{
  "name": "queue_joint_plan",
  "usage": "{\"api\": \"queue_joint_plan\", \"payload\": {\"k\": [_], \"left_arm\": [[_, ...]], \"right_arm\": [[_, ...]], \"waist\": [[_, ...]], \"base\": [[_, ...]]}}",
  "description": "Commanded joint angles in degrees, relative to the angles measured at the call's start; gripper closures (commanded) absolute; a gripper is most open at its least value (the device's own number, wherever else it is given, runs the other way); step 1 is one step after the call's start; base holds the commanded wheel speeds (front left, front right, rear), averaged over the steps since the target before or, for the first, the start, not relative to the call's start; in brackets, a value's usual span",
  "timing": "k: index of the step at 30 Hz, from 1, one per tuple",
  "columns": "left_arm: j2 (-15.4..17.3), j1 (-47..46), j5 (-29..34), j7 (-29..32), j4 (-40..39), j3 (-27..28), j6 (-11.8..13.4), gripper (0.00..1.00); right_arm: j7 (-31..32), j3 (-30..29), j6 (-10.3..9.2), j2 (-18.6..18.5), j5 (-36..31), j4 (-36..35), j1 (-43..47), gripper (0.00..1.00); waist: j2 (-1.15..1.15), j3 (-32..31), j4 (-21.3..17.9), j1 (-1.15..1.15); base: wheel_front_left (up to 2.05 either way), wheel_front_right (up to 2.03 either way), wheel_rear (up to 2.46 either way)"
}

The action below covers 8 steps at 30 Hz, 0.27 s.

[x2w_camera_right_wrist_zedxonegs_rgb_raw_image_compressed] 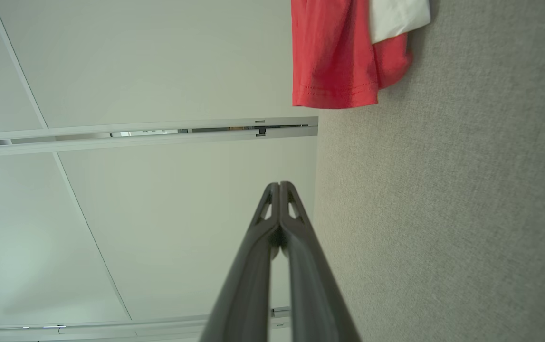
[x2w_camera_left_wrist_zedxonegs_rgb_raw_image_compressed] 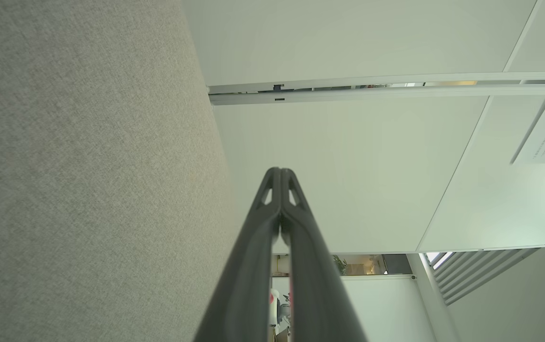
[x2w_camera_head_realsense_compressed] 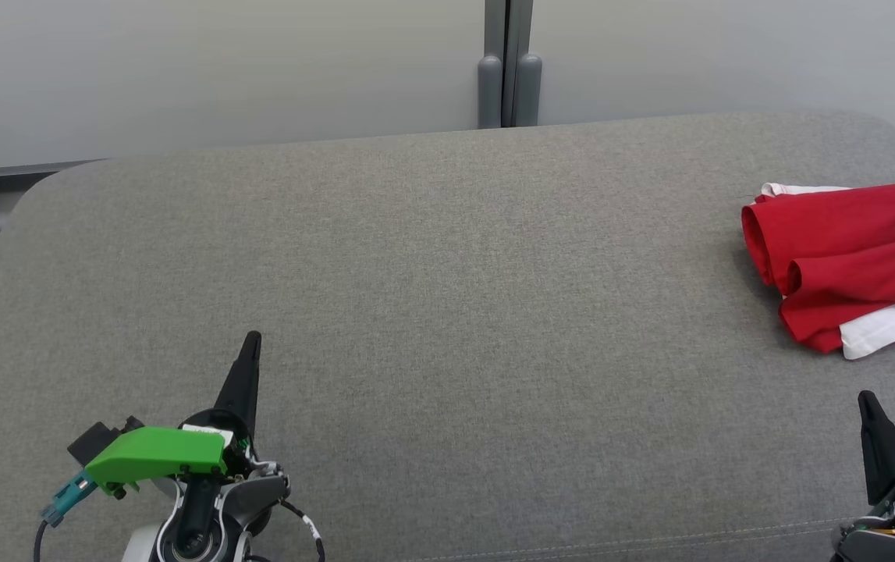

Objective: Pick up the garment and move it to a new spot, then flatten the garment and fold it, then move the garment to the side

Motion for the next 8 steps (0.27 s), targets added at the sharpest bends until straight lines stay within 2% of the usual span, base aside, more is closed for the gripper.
{"api": "queue_joint_plan", "payload": {"k": [1, 8], "left_arm": [[0.03, -0.55, -0.4, 0.13, 0.08, 0.09, -0.15, 1.0], [0.03, -0.55, -0.4, 0.13, 0.08, 0.09, -0.15, 1.0]], "right_arm": [[0.11, -0.09, 0.02, -0.24, 0.19, -0.31, 0.34, 1.0], [0.11, -0.09, 0.02, -0.24, 0.19, -0.31, 0.34, 1.0]], "waist": [[0.0, 0.0, 0.0, 0.0], [0.0, 0.0, 0.0, 0.0]], "base": [[0.0, 0.0, 0.0], [0.0, 0.0, 0.0]]}}
